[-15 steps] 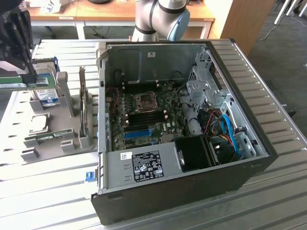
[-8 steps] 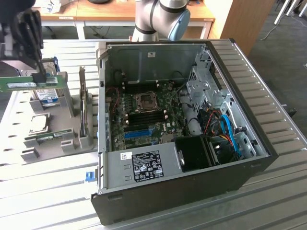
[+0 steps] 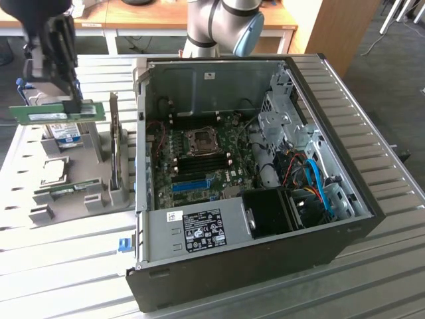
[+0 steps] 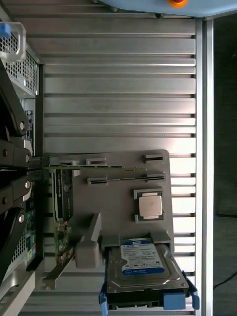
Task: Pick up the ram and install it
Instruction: 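Pick up the ram and move it above insertion slot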
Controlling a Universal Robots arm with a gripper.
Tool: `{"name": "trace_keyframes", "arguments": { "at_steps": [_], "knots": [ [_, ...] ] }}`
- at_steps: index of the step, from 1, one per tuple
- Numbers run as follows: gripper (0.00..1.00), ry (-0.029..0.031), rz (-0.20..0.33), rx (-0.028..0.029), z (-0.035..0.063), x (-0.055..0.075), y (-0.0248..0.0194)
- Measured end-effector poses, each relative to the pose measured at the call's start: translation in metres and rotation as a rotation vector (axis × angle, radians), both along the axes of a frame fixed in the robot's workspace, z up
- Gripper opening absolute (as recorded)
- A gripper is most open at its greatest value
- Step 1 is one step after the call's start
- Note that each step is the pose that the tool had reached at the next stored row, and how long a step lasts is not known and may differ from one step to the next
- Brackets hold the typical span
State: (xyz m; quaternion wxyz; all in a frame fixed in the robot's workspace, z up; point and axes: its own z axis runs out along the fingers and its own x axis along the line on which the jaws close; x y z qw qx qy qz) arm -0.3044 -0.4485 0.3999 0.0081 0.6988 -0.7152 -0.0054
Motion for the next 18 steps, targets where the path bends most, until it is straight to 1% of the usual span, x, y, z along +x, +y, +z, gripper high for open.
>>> {"name": "trace_keyframes", "arguments": {
  "at_steps": [18],
  "knots": [
    [0.12,0.0000,0.006,0.0004,0.0000,0.056,0.0006]
  ]
}}
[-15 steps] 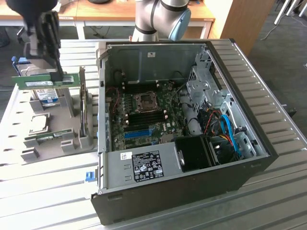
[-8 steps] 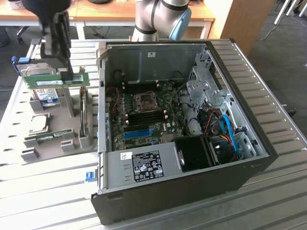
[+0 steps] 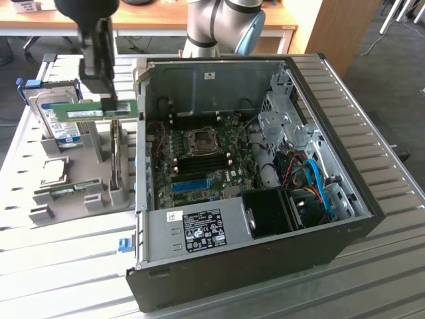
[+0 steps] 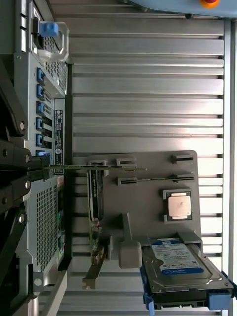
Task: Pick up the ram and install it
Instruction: 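Pick up the ram and move it above insertion slot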
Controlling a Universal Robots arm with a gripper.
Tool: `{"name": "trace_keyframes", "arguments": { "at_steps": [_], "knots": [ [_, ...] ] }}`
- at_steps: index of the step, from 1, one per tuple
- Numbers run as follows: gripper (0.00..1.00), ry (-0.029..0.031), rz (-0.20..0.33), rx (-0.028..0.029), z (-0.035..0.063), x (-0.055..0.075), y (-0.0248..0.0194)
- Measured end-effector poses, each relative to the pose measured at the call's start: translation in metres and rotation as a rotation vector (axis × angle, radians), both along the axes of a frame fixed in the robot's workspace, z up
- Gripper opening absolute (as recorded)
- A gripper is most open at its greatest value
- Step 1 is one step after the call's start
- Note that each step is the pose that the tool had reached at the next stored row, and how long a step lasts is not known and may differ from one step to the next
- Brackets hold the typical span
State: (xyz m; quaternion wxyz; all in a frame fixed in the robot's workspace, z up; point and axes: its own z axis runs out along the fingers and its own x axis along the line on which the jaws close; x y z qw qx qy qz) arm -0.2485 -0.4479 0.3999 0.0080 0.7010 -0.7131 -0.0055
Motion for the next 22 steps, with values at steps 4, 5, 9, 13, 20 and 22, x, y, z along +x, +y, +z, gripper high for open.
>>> {"name": "trace_keyframes", "arguments": {
  "at_steps": [4,5,9,13,20,22],
  "knots": [
    [0.12,0.0001,0.001,0.0003,0.0000,0.013,0.0002],
    [0.12,0.0000,0.002,0.0006,0.0000,0.016,0.0002],
    [0.12,0.0000,0.003,0.0020,0.0000,0.030,0.0005],
    [0.12,0.0000,0.005,0.0041,0.0000,0.044,0.0007],
    [0.12,0.0001,0.007,0.0095,0.0001,0.070,0.0013],
    [0.12,0.0000,0.007,0.0104,0.0000,0.076,0.0015]
  ]
}}
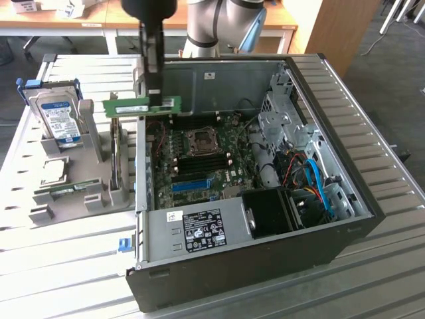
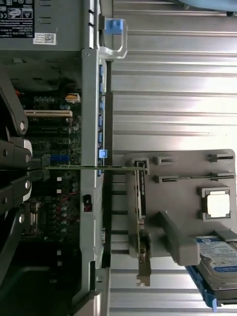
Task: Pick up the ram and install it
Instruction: 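Pick up the ram and move it above insertion slot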
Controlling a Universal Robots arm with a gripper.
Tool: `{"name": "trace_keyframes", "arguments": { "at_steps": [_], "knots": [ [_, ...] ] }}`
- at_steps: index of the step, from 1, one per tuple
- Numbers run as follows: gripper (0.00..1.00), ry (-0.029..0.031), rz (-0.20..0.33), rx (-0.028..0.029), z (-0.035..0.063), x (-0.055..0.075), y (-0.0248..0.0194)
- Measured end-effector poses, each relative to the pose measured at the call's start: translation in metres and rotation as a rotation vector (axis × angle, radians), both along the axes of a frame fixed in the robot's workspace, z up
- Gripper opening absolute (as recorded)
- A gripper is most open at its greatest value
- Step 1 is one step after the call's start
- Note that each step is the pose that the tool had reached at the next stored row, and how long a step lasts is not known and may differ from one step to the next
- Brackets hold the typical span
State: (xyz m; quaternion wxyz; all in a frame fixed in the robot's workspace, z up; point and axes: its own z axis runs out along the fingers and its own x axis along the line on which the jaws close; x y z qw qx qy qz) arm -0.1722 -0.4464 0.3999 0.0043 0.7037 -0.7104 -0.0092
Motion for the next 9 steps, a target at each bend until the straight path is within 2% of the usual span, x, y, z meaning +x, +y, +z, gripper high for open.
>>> {"name": "trace_keyframes", "arguments": {
  "at_steps": [9],
  "knots": [
    [0.12,0.0000,0.002,0.0056,0.0000,0.033,0.0007]
  ]
}}
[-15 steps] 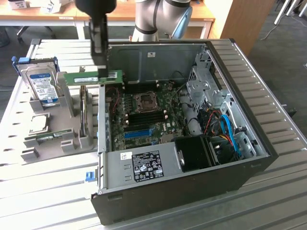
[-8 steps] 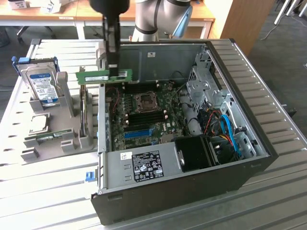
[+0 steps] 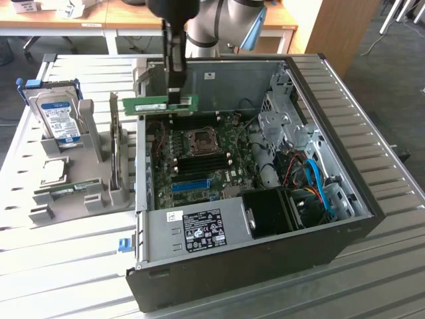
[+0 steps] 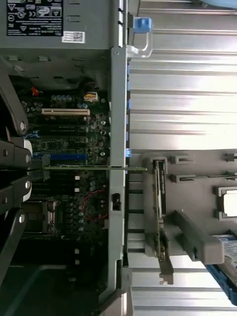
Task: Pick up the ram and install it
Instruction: 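Pick up the ram and move it above insertion slot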
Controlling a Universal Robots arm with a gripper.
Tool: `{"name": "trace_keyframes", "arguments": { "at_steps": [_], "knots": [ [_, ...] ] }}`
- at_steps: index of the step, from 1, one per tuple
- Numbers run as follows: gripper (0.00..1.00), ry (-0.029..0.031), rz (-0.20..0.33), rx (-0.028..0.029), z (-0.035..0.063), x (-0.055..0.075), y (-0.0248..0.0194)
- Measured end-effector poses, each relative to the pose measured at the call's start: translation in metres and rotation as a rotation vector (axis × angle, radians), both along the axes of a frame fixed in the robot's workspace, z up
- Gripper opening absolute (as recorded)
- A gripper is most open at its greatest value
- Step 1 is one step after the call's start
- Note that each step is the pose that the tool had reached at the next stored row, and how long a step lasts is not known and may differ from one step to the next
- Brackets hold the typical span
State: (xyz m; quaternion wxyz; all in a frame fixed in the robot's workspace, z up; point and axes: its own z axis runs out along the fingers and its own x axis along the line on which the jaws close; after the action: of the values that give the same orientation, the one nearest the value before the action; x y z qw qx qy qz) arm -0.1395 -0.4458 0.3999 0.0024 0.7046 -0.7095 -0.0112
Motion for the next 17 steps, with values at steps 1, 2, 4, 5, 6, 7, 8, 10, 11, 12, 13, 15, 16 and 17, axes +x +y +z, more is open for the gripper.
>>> {"name": "trace_keyframes", "arguments": {
  "at_steps": [1,2,4,5,6,7,8,10,11,12,13,15,16,17],
  "knots": [
    [0.12,0.0000,0.000,0.0005,0.0000,0.004,0.0001],
    [0.12,0.0000,0.001,0.0011,-0.0001,0.007,0.0001],
    [0.12,0.0000,0.001,0.0017,0.0000,0.014,0.0003],
    [0.12,0.0000,0.001,0.0021,0.0000,0.017,0.0003],
    [0.12,0.0001,0.002,0.0024,0.0000,0.021,0.0004],
    [0.12,0.0001,0.002,0.0026,0.0000,0.025,0.0005],
    [0.12,0.0000,0.002,0.0029,0.0000,0.028,0.0005],
    [0.12,0.0000,0.002,0.0034,0.0000,0.035,0.0007],
    [0.12,0.0000,0.003,0.0035,0.0000,0.039,0.0007],
    [0.12,0.0001,0.003,0.0037,0.0000,0.043,0.0008],
    [0.12,0.0001,0.003,0.0039,0.0000,0.046,0.0009],
    [0.12,0.0000,0.004,0.0041,0.0000,0.053,0.0010],
    [0.12,0.0000,0.004,0.0042,0.0000,0.057,0.0011],
    [0.12,0.0000,0.004,0.0042,0.0000,0.060,0.0011]
  ]
}}
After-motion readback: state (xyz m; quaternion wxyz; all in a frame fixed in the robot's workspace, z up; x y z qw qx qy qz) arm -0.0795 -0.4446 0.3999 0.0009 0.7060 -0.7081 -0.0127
